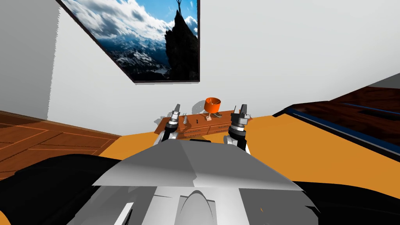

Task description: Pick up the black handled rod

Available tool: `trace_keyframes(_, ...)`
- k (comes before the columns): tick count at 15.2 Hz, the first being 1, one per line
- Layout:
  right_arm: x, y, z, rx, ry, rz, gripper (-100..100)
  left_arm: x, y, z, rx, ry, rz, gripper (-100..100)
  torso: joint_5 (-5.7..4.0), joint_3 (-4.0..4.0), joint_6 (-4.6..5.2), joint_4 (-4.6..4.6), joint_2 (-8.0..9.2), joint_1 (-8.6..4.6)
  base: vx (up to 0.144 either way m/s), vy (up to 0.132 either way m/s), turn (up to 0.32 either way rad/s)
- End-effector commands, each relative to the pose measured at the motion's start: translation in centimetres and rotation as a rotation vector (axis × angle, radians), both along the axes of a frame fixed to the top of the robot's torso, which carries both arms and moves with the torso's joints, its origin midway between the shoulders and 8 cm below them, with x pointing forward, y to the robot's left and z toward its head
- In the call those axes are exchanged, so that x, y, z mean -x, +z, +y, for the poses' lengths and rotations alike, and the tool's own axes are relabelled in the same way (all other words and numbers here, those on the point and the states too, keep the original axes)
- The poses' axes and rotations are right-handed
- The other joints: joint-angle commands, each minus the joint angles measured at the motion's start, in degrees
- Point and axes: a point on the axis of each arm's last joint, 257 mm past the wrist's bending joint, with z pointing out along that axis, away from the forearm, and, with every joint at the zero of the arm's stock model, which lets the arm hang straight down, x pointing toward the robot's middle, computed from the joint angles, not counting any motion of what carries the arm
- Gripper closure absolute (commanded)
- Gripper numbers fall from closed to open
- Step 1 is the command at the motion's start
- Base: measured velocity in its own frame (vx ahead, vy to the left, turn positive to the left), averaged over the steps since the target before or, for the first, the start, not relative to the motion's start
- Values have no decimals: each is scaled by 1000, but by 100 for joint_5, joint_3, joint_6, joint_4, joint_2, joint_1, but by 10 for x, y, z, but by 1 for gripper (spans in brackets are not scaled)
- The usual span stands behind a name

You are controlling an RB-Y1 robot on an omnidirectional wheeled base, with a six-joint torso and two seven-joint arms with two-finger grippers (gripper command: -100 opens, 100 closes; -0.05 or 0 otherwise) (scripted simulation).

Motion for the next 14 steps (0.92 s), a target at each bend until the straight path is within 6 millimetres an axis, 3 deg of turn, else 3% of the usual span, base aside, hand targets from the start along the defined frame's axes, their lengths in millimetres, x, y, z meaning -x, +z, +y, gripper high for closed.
trace_keyframes(1, 0, 0, 0, 0, 0, 0, 0, -5, -6, -9, -59, -9, 4, -100, 0, 0, 0, 0, 0, 0, -39, 26, -81)
trace_keyframes(4, 0, 0, 0, 0, 0, 0, 0, -14, -25, -36, -196, -38, 11, -100, 0, -3, -1, -1, -5, -2, -37, 27, -117)
trace_keyframes(6, 0, 0, 0, 0, 0, 0, 0, -13, -27, -38, -215, -35, 10, -100, 0, -2, 0, -1, -3, -1, -39, 24, -68)
trace_keyframes(9, 0, 0, 0, 0, 0, 0, 0, -20, -52, -65, -370, -68, 12, -100, -2, -3, -1, -1, -6, -10, -36, 9, -125)
trace_keyframes(11, 0, 0, 0, 0, 0, 0, 0, -21, -57, -67, -397, -64, 14, -100, -2, -3, 0, -1, -4, -9, -34, 11, -83)
trace_keyframes(12, 0, 0, 0, 0, 0, 0, 0, -24, -74, -78, -476, -82, 19, -100, -2, -4, -2, -1, -7, -9, -28, 3, -113)
trace_keyframes(14, 0, 0, 0, 0, 0, 0, 0, -23, -76, -80, -497, -80, 16, -100, -3, -5, 0, -2, -9, -12, -25, 3, -102)
